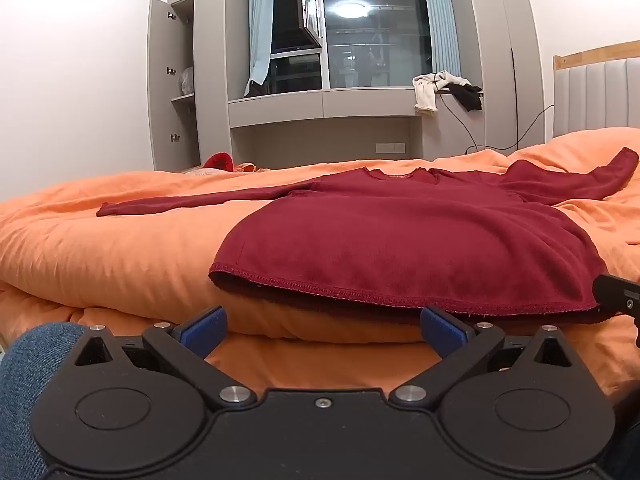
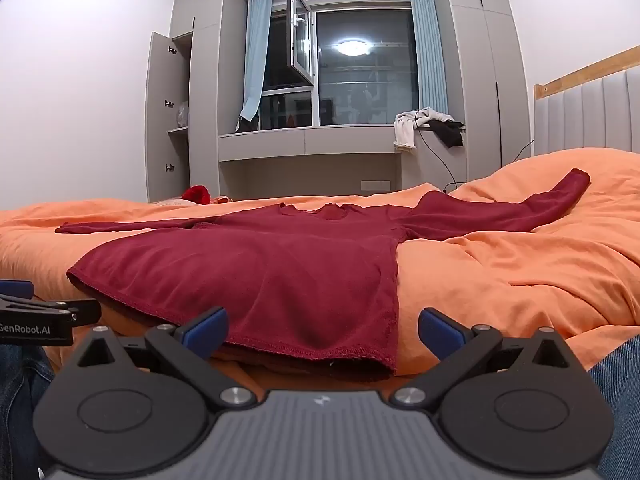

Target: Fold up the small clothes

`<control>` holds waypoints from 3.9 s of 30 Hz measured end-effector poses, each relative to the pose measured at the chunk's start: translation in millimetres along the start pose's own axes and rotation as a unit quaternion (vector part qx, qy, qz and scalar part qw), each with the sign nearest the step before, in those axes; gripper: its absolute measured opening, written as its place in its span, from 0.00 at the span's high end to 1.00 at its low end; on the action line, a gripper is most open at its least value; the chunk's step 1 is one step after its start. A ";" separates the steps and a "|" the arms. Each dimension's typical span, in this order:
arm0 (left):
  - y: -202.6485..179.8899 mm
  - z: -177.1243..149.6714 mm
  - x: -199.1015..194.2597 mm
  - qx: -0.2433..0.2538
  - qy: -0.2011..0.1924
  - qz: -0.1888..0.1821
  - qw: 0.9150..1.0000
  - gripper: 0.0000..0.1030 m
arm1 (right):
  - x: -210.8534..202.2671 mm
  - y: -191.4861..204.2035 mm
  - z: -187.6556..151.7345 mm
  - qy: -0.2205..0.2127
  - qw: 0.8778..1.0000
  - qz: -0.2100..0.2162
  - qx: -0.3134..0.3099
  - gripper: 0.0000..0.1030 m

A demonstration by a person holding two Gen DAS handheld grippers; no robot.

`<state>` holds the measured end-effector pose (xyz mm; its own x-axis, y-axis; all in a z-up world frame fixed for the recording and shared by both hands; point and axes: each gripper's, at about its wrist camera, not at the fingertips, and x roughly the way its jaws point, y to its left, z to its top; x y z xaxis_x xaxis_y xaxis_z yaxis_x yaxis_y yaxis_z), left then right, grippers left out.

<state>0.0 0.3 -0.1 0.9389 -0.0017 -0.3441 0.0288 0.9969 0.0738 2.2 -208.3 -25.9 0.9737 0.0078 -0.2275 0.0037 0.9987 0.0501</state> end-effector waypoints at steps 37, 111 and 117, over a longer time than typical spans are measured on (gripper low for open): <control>-0.6 -2.0 1.3 0.006 0.002 0.006 1.000 0.00 | 0.5 -0.1 -0.2 0.002 1.000 -0.001 -0.001 0.00; 3.2 -2.8 9.6 0.003 0.029 0.016 0.999 0.00 | 5.8 0.4 -0.9 0.019 1.000 -0.002 0.005 0.00; 1.4 -3.0 9.3 0.004 0.032 0.020 0.999 0.00 | 5.8 0.0 -0.8 0.020 1.000 -0.003 0.007 0.00</control>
<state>7.8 2.0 -6.1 0.9158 0.0430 -0.3994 -0.0048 0.9953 0.0963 7.7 -208.2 -27.9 0.9638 0.0048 -0.2665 0.0122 0.9980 0.0622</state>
